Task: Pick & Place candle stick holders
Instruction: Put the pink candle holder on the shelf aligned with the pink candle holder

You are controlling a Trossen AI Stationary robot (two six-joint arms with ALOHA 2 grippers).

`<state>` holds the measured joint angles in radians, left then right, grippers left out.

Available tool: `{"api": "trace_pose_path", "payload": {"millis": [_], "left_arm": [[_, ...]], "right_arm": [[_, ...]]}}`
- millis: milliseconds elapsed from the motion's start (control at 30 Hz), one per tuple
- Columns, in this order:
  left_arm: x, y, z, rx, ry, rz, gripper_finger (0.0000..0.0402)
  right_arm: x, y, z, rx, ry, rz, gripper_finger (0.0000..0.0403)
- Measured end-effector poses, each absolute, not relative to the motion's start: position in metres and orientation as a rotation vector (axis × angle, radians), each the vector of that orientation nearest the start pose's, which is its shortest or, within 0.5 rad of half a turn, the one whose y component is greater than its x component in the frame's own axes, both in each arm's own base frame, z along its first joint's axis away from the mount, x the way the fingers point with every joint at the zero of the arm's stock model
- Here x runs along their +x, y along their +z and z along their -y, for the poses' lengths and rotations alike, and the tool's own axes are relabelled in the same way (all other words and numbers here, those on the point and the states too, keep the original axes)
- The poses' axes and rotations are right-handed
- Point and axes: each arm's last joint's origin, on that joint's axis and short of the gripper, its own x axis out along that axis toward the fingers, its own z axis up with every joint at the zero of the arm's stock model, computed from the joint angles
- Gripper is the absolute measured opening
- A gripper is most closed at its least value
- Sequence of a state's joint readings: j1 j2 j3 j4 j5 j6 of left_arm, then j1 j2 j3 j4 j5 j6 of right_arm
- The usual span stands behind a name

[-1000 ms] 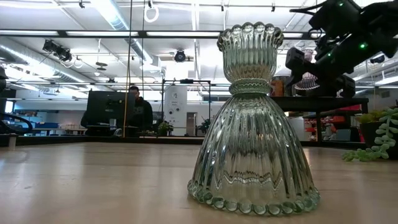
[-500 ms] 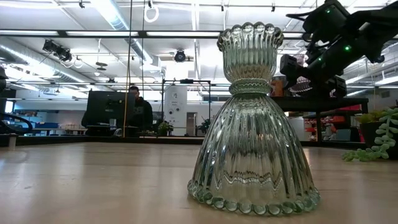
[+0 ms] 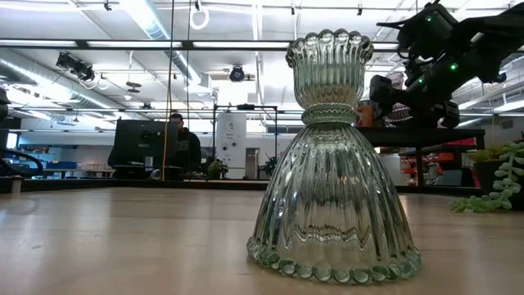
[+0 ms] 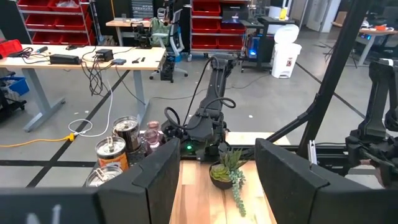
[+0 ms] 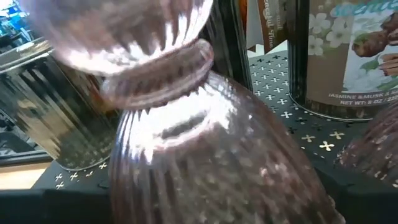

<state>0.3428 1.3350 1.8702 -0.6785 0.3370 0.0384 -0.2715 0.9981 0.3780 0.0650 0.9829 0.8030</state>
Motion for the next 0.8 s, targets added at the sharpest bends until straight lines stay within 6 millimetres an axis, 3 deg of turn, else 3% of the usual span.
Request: {"api": "trace_pose_path", "payload": {"millis": [133,200,500,800], "left_arm": [[0.2222,0.5232,-0.0691,-0.009,0.003,-0.135,0.0211],[0.2222,0.5232,-0.0691,-0.009,0.003,-0.135,0.0211],[0.2222,0.5232,-0.0691,-0.009,0.003,-0.135,0.0211],[0.2222,0.5232,-0.0691,-0.009,0.003,-0.135,0.0211]], "right_arm": [[0.1693,0.1886,0.0724,0.487,-1.360,-0.010,0.0366],[0.1695,0.1890,0.0725,0.490,-1.359,-0.003,0.0384],[0.1703,0.1901,0.0726,0.484,-1.352,0.001,0.0316],[0.1709,0.1934,0.0741,0.490,-1.373,0.059,0.0273]]}}
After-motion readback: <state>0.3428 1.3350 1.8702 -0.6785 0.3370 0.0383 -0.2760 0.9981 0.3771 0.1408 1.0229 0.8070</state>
